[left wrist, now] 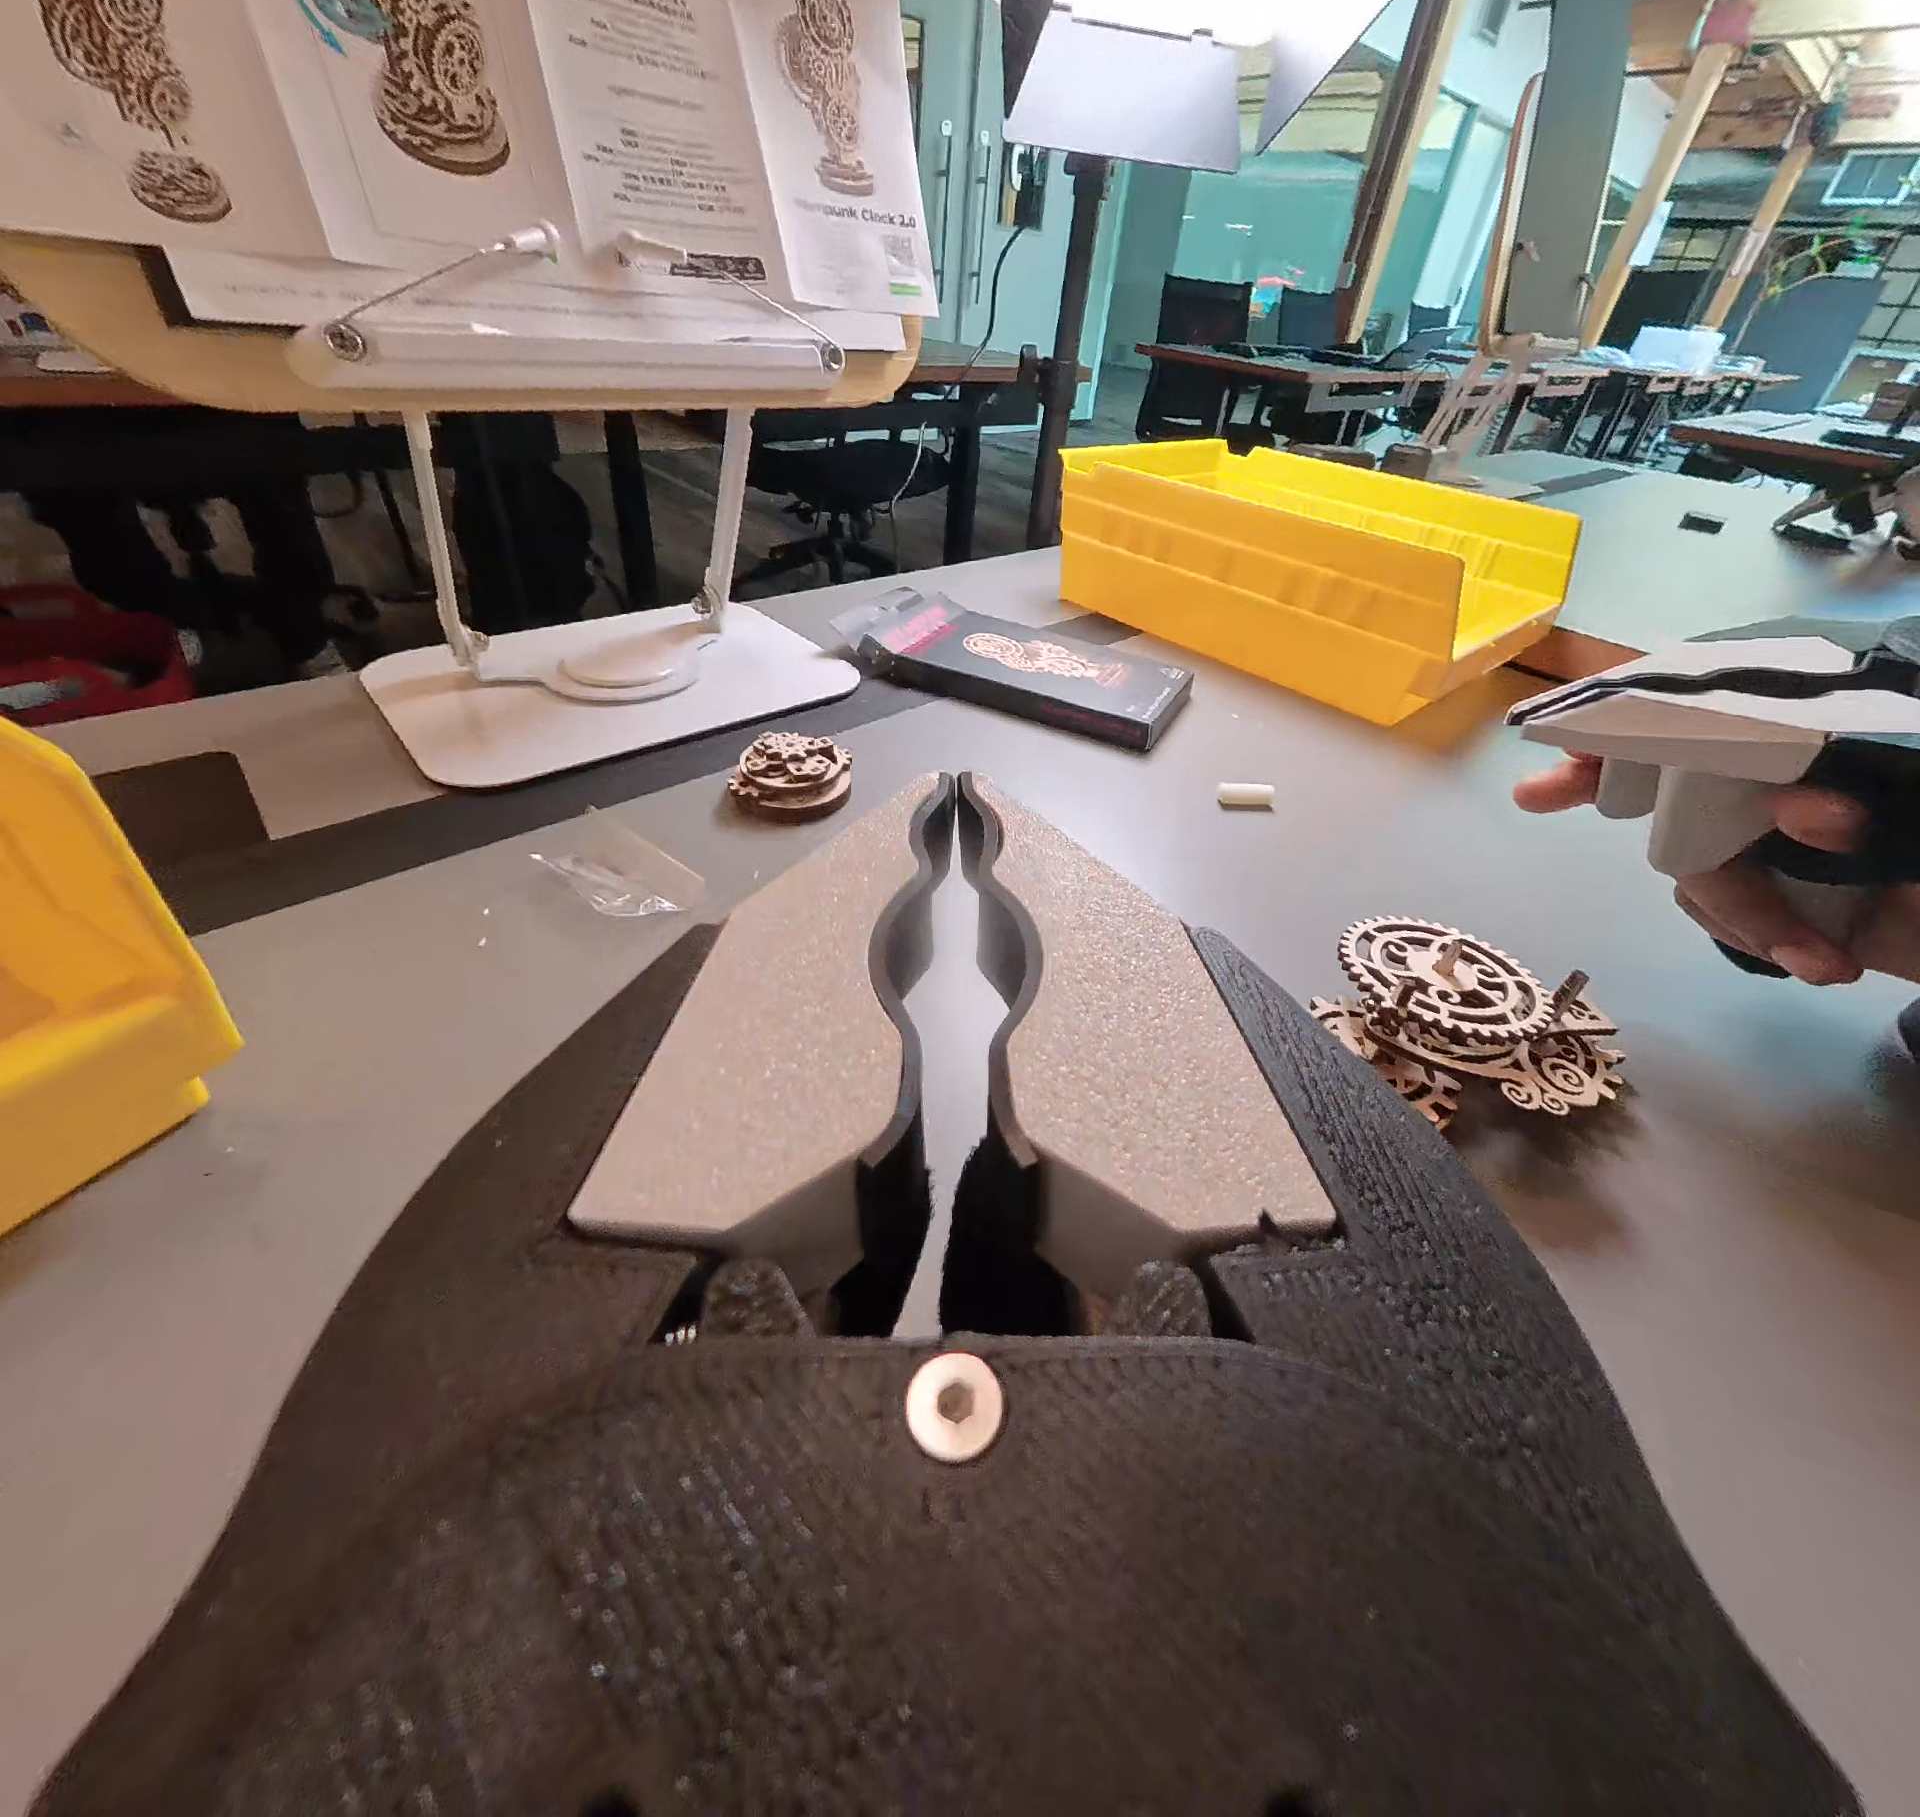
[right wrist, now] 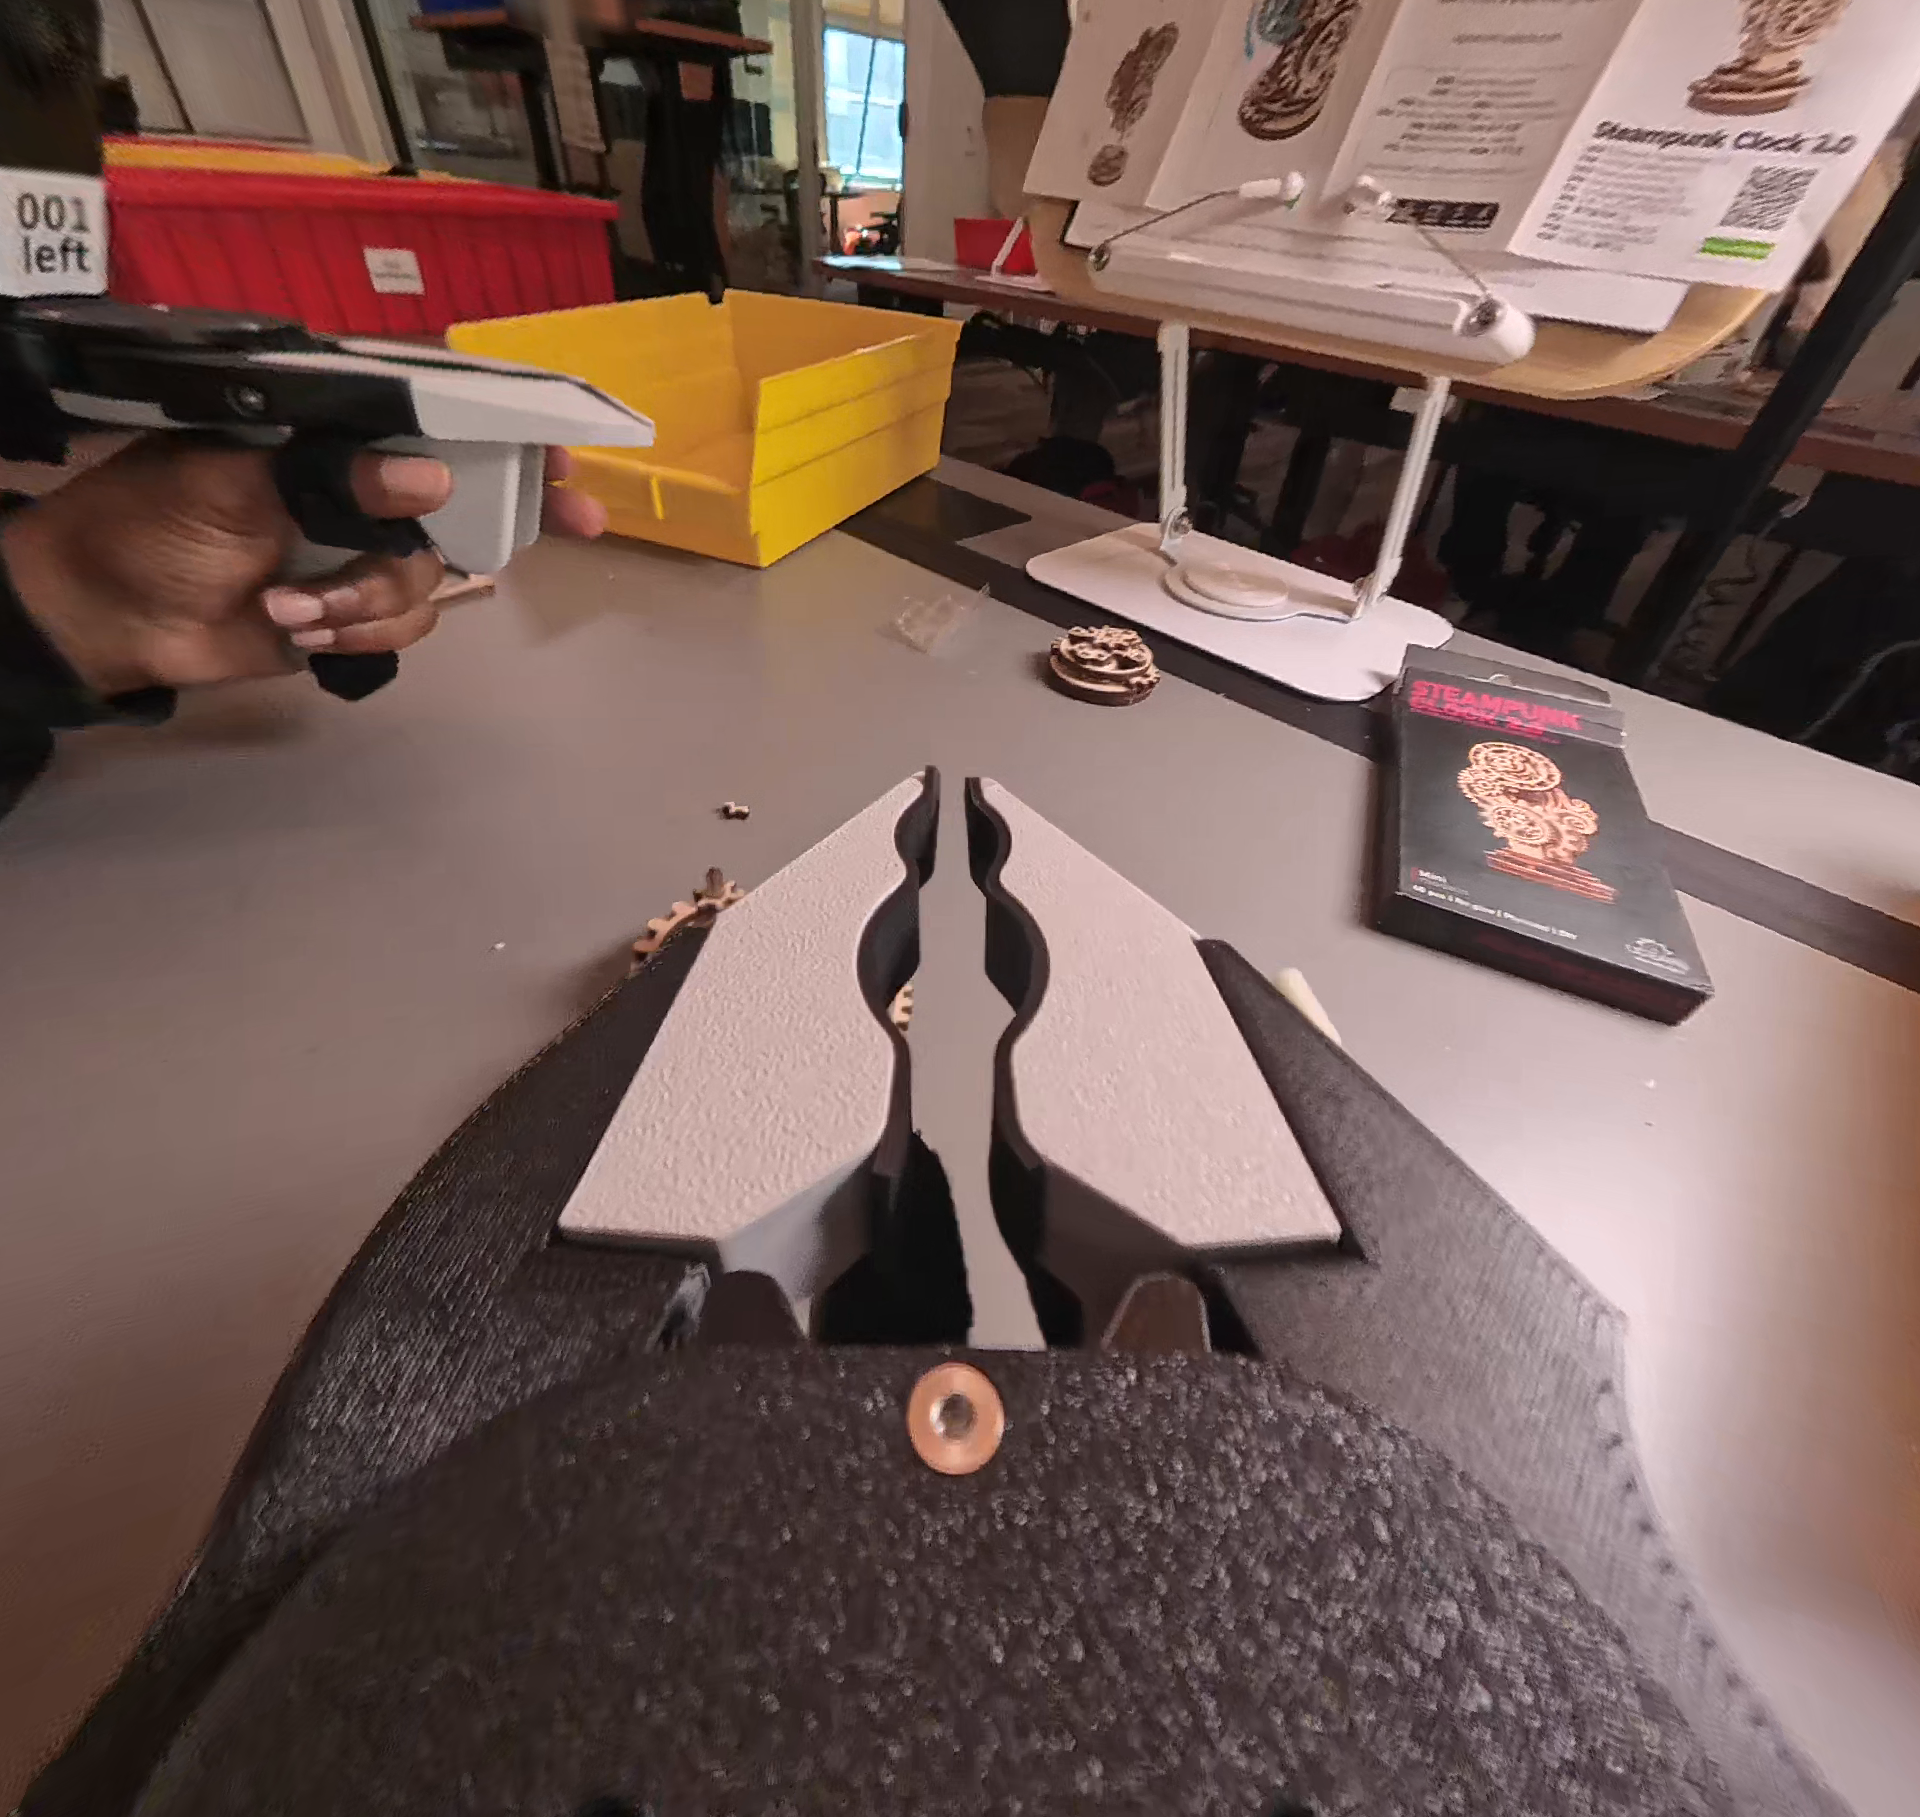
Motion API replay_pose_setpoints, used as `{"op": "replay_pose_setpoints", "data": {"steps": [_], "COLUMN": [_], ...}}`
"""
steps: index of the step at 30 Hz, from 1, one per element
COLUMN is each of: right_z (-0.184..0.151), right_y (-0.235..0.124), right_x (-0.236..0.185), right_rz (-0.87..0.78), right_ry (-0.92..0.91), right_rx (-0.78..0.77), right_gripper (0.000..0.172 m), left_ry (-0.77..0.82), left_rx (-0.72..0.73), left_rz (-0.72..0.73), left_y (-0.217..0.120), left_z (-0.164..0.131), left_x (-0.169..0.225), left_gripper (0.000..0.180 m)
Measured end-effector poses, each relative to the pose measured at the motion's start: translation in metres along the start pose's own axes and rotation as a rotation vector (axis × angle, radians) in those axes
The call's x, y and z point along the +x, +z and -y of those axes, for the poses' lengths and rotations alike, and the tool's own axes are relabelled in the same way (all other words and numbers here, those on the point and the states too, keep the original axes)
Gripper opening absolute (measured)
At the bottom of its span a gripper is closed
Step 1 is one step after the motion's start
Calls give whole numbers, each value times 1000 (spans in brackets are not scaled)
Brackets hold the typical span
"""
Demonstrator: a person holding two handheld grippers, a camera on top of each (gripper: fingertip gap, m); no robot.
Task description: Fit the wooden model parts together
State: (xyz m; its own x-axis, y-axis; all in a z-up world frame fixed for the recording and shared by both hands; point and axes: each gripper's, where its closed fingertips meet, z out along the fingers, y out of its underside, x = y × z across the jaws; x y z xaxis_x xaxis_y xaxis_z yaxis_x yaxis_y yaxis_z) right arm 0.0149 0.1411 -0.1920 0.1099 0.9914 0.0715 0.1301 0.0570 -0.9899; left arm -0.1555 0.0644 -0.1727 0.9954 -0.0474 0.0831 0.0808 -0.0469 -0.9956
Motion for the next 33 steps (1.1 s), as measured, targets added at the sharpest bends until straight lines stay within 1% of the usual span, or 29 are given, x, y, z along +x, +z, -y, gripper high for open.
{"op": "replay_pose_setpoints", "data": {"steps": [3,6,7,9,12,14,16,18,23,25,27,30,33], "right_z": [-14,-26,-28,-32,-52,-65,-76,-84,-82,-76,-66,-55,-70], "right_y": [4,4,2,-7,-29,-40,-42,-43,-41,-40,-39,-40,-45], "right_x": [-5,-14,-17,-27,-39,-47,-49,-51,-69,-87,-96,-83,-62], "right_rz": [24,114,148,237,361,426,439,450,507,573,607,592,533], "right_ry": [-56,-47,-41,-81,-205,-218,-218,-225,-243,-261,-235,-155,-167], "right_rx": [-79,-174,-197,-259,-423,-497,-544,-581,-561,-503,-440,-393,-479], "right_gripper": [12,32,35,35,35,35,33,28,16,15,15,15,12], "left_ry": [-36,-71,-75,-66,-47,-34,-21,-14,23,33,44,63,78], "left_rx": [-42,-63,-73,-94,-117,-126,-142,-158,-164,-171,-187,-222,-260], "left_rz": [0,-19,-26,-30,-39,-60,-76,-93,-134,-158,-186,-243,-305], "left_y": [2,4,5,8,14,17,20,21,21,22,25,26,22], "left_z": [-13,-20,-23,-28,-36,-39,-42,-45,-45,-46,-49,-55,-59], "left_x": [1,4,6,8,13,18,23,28,38,42,46,55,65], "left_gripper": [6,16,19,24,26,26,26,26,24,24,24,25,24]}}
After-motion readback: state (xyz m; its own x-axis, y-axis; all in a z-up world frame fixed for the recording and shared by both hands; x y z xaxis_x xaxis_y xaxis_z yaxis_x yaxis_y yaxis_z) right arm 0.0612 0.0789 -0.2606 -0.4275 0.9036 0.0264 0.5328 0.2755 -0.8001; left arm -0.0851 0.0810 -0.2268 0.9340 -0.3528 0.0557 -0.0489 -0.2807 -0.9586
